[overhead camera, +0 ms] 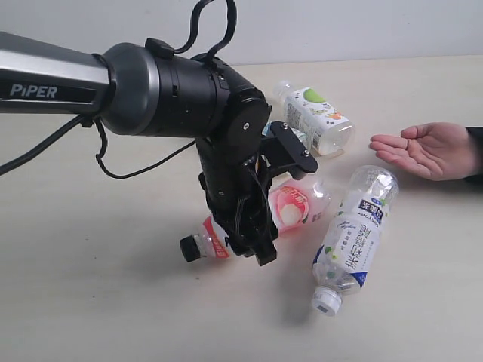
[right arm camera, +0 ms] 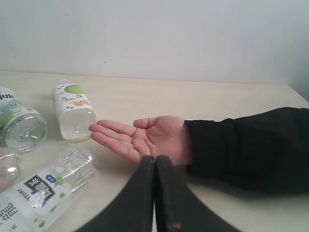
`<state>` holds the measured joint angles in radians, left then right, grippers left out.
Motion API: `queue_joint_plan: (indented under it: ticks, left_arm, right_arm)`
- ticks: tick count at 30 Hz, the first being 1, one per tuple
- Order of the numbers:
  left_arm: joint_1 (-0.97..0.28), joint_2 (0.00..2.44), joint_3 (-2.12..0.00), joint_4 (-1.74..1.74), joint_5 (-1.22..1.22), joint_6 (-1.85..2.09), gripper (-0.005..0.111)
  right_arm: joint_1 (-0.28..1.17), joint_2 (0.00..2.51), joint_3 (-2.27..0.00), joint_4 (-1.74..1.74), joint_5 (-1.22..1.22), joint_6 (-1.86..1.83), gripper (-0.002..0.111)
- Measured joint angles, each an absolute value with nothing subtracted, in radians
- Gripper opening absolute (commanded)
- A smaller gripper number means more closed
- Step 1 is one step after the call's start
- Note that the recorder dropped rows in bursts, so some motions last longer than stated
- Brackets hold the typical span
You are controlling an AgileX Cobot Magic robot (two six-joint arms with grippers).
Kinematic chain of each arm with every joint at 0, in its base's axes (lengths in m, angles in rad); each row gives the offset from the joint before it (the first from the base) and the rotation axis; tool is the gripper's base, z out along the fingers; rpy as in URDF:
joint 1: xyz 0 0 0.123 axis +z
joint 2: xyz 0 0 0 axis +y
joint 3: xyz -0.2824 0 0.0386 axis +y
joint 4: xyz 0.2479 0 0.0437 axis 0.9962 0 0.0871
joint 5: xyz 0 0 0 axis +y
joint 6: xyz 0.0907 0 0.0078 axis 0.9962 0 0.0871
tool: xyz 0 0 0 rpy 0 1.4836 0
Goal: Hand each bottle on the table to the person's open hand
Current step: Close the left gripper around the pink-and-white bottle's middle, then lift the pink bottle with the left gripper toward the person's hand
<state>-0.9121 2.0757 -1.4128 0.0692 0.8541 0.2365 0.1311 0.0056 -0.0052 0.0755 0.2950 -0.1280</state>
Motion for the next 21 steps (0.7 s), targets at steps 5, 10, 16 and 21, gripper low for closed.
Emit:
queue_joint_plan:
  ticks: [5,10,16,21]
  left_arm:
    - [-0.912,2.076,-1.413,0.069,0.856,0.235,0.0]
    - [-0.912,2.076,-1.413,0.069,0.882,0.235,0.0]
    - [-0.912,2.063,-1.413,0.069,0.913,0.229,0.0]
    - [-0.912,2.013,-1.413,0.069,0.934,0.229,0.0]
  right_arm:
    - [0.131,0.006,-0.005,0.076,0.295,-0.128,0.0]
    - [0.131,0.006,-0.005,0.076,0.295,-0.128,0.0]
    - [0.131,0.006,-0.005,0.076,0.295,-0.128,0.0]
    - [0.131,0.006,-0.005,0.076,0.295,-0.128,0.0]
